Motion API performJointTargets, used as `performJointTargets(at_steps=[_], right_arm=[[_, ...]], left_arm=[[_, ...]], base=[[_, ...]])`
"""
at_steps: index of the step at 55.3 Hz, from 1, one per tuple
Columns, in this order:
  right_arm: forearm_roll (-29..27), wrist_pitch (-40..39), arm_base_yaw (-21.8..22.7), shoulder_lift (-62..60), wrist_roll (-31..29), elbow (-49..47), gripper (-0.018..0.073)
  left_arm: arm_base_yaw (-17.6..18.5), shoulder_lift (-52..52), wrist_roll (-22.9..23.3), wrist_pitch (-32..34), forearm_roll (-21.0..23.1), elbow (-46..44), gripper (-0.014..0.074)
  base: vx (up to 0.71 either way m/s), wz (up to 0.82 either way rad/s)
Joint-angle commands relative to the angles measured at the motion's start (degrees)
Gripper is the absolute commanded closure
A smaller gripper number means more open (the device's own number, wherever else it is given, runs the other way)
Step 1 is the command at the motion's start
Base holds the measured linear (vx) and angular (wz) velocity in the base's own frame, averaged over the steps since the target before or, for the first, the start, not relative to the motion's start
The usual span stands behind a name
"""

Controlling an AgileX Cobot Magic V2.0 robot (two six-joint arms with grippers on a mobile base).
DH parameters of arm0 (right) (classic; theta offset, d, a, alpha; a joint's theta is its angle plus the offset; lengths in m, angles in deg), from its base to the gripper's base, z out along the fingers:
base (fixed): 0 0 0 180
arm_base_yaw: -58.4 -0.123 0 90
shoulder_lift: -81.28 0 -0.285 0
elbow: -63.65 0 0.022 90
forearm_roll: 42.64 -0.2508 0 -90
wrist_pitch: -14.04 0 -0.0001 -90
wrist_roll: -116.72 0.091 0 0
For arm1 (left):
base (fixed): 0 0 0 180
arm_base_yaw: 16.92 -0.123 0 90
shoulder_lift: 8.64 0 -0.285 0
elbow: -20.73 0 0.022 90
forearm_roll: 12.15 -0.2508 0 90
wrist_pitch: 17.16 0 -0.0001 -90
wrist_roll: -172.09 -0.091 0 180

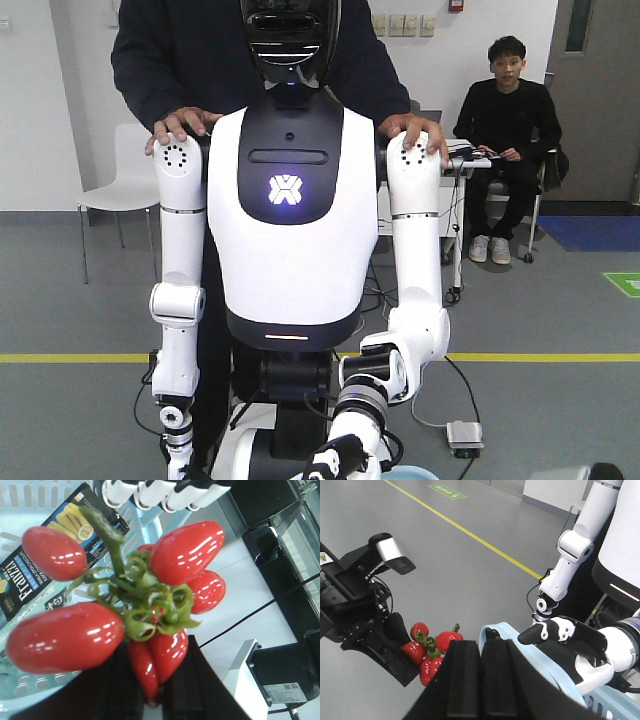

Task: Pick snacks and fruit into basket
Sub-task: 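Move the left gripper holding the tomato bunch over the basket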

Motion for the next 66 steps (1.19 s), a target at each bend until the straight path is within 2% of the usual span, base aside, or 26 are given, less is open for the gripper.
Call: performJointTargets(at_steps=[1, 27, 31, 35, 40, 42, 48, 51, 66], right_arm=[[0.4, -5.0, 0.2, -0.8, -0.5, -1.8, 0.0568], [0.4, -5.0, 0.2, -0.8, -0.5, -1.8, 0.0568], [0.4, -5.0, 0.2, -0.8, -0.5, -1.8, 0.0568], [0.4, -5.0, 0.2, -0.8, -0.5, -1.8, 0.0568], [0.4, -5.0, 0.2, -0.8, -0.5, -1.8, 0.0568], [0.4, -5.0, 0.2, -0.8, -0.5, -1.8, 0.0568], [0.4, -5.0, 0.2, -0.8, -0.5, -1.8, 0.0568], [0.4, -5.0, 0.2, -0.8, -0.5, -1.8, 0.0568], [0.4, -4.9, 0.2, -0.8, -0.5, -1.8, 0.0568]], left_arm=[[0.1, -1.0, -0.2, 3.2, 3.0, -1.4, 0.0596], [0.1, -1.0, -0.3, 11.3, 4.1, -1.4, 0.0596], [0.1, -1.1, -2.4, 11.0, 4.8, -1.4, 0.0596], [0.1, -1.1, -5.4, 9.5, 8.0, -1.4, 0.0596], [0.1, -1.1, -10.0, 7.8, 16.0, -1.4, 0.0596], [0.1, -1.1, -12.9, 7.7, 19.7, -1.5, 0.0596], [0.1, -1.1, -21.9, 7.7, 25.4, -2.1, 0.0596], [0.1, -1.1, -25.8, 7.7, 26.7, -2.3, 0.0596], [0.1, -1.8, -44.1, 6.0, 26.8, -2.6, 0.0596]], base=[[0.0, 0.0], [0.0, 0.0], [0.0, 0.0], [0.0, 0.0], [0.0, 0.0], [0.0, 0.0], [0.0, 0.0], [0.0, 0.0], [0.0, 0.0]])
